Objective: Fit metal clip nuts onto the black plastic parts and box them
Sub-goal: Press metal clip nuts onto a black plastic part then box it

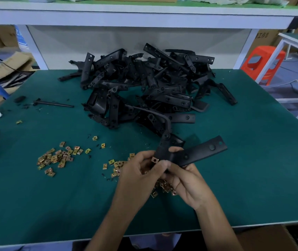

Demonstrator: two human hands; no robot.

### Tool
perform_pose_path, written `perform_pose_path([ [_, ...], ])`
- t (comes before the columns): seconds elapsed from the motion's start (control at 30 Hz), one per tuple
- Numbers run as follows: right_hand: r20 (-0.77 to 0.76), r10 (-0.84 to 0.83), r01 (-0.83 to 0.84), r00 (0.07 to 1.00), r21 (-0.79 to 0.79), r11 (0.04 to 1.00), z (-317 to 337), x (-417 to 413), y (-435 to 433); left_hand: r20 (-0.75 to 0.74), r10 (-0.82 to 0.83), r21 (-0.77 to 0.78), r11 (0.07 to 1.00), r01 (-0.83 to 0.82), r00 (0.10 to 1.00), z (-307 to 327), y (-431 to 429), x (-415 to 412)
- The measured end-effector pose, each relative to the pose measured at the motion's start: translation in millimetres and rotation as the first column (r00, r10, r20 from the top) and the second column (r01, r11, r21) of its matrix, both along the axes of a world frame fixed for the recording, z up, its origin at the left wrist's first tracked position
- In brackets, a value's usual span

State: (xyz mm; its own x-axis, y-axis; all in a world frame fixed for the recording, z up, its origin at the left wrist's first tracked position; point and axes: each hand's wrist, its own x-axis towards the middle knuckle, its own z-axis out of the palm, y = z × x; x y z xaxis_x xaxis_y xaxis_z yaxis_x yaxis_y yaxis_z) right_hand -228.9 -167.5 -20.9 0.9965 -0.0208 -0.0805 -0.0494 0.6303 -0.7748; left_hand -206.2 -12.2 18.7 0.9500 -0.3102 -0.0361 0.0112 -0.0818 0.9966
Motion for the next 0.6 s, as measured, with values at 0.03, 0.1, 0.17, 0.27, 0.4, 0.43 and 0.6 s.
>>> perform_pose_path([
  [0.03,-0.002,-0.007,0.007,1.0,0.023,1.0,0,0,-1,0.058,0.036,0.08,0.996,-0.041,0.998,-2,-2,-2],
  [0.1,0.006,-0.013,0.013,1.0,0.062,0.998,0,-1,-3,0.174,0.096,0.244,0.96,-0.137,0.98,-5,-3,-3],
  [0.17,0.012,-0.007,0.006,1.0,0.084,0.996,0,-2,-5,0.304,0.11,0.329,0.92,-0.213,0.946,-5,-3,-3],
  [0.27,0.008,0.006,-0.007,1.0,0.092,0.996,-1,-2,-5,0.478,0.045,0.408,0.873,-0.267,0.877,-6,-4,-3],
  [0.4,0.007,-0.002,0.001,1.0,0.071,0.998,-1,-1,-3,0.567,0.014,0.458,0.826,-0.329,0.824,-12,-3,-1],
  [0.43,-0.001,-0.008,0.008,1.0,0.063,0.998,0,-1,-3,0.572,0.017,0.453,0.827,-0.333,0.82,-13,-3,1],
  [0.6,-0.025,-0.055,0.058,0.998,0.109,0.992,0,1,-4,0.544,-0.042,0.437,0.867,-0.24,0.838,-16,-3,11],
])
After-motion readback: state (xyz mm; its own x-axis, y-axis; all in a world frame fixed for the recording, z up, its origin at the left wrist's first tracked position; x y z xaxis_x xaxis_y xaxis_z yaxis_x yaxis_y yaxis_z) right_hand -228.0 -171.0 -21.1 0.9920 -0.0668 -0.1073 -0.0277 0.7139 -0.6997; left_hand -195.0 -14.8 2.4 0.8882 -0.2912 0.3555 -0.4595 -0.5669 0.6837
